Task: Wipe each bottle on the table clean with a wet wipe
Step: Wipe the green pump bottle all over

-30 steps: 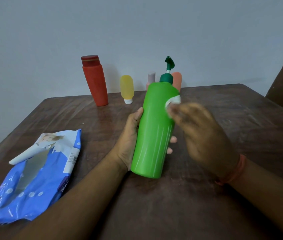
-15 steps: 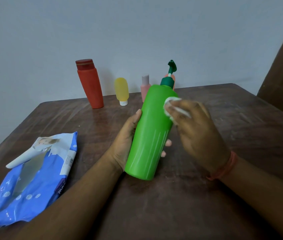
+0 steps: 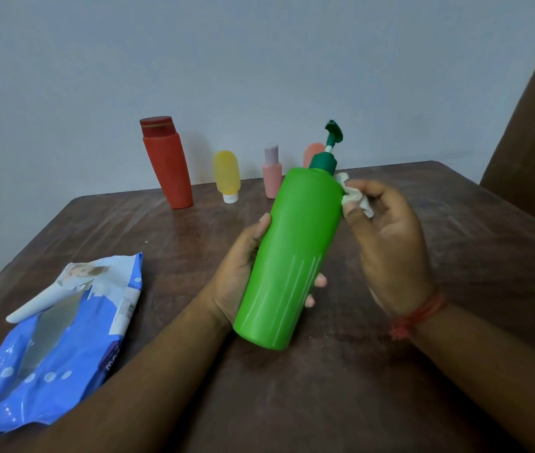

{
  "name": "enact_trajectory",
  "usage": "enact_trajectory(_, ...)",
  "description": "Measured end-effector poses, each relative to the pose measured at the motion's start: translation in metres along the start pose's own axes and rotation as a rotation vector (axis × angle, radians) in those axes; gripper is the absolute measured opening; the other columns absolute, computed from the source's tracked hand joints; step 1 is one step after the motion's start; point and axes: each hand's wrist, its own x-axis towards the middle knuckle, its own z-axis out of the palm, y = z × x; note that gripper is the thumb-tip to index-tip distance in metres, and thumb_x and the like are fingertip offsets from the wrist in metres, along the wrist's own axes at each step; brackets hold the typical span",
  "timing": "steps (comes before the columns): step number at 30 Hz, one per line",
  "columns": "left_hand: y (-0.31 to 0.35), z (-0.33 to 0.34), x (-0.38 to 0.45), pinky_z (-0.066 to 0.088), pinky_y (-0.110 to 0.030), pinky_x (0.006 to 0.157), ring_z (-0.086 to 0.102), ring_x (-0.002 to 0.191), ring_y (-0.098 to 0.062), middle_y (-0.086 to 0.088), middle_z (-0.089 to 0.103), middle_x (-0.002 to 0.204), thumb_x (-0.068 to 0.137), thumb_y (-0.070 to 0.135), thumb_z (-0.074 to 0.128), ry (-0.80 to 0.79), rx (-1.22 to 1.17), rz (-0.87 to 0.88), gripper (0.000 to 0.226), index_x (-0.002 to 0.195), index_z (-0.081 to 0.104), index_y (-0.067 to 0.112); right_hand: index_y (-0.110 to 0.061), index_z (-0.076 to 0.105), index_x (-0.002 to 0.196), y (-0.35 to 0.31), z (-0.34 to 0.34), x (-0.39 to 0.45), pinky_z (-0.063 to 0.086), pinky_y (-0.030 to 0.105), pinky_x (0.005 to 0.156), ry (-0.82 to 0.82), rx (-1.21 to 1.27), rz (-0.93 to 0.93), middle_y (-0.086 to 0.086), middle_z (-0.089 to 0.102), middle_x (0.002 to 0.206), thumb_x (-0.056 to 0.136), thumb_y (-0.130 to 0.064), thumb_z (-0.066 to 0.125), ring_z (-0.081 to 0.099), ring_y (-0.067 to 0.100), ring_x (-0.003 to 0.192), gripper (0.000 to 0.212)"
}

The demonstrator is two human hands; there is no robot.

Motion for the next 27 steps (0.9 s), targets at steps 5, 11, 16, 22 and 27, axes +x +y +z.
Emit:
enact_trajectory(5, 0.001, -0.005, -0.002, 0.059, -0.041, 0.067, 0.071, 0.087, -0.033, -0.015, 0.070, 0.109, 0.085, 0.061, 0.055, 0.076, -0.040, 0.049, 0.066, 0.122, 0.070, 0.010, -0.022, 0.066, 0.104, 0.008, 0.004, -0.016, 0.050, 0.022, 0.084, -0.104, 0.029, 0.108, -0.009, 0.073, 0.102, 0.095, -0.023, 0.059, 0.066, 0.003, 0.096, 0.012)
enact_trajectory(11, -0.003, 0.000, 0.000, 0.060, -0.043, 0.071, 0.071, 0.091, -0.032, -0.018, 0.070, 0.110, 0.077, 0.064, 0.069, 0.064, 0.040, 0.016, 0.071, 0.123, 0.069, 0.010, -0.005, 0.072, 0.109, -0.002, -0.010, -0.003, 0.044, 0.032, 0.104, -0.170, -0.707, -0.599, 0.008, 0.068, 0.113, 0.094, 0.003, 0.059, 0.060, 0.020, 0.110, 0.022)
enact_trajectory(16, -0.005, 0.005, 0.000, 0.061, -0.044, 0.071, 0.070, 0.092, -0.033, -0.016, 0.069, 0.112, 0.067, 0.066, 0.078, 0.083, 0.119, 0.054, 0.079, 0.129, 0.063, 0.019, 0.001, 0.067, 0.126, -0.009, -0.010, 0.007, 0.041, 0.038, 0.109, -0.351, -1.005, -0.866, 0.013, 0.065, 0.128, 0.101, 0.002, 0.043, 0.060, 0.036, 0.113, 0.034)
enact_trajectory(22, -0.006, 0.003, -0.001, 0.060, -0.046, 0.075, 0.068, 0.098, -0.033, -0.015, 0.066, 0.114, 0.065, 0.064, 0.081, 0.082, 0.213, 0.080, 0.104, 0.147, 0.039, 0.015, -0.008, 0.067, 0.129, -0.011, -0.016, 0.000, 0.049, 0.047, 0.089, -0.444, -1.066, -0.949, 0.003, 0.066, 0.131, 0.107, -0.007, 0.036, 0.059, 0.029, 0.107, 0.038)
enact_trajectory(27, -0.006, 0.005, -0.001, 0.060, -0.047, 0.075, 0.069, 0.096, -0.033, -0.013, 0.067, 0.116, 0.060, 0.067, 0.080, 0.085, 0.273, 0.102, 0.100, 0.141, 0.046, 0.019, -0.004, 0.065, 0.131, -0.010, -0.016, 0.004, 0.045, 0.040, 0.099, -0.455, -1.035, -0.867, 0.006, 0.064, 0.135, 0.101, 0.002, 0.036, 0.059, 0.033, 0.104, 0.042)
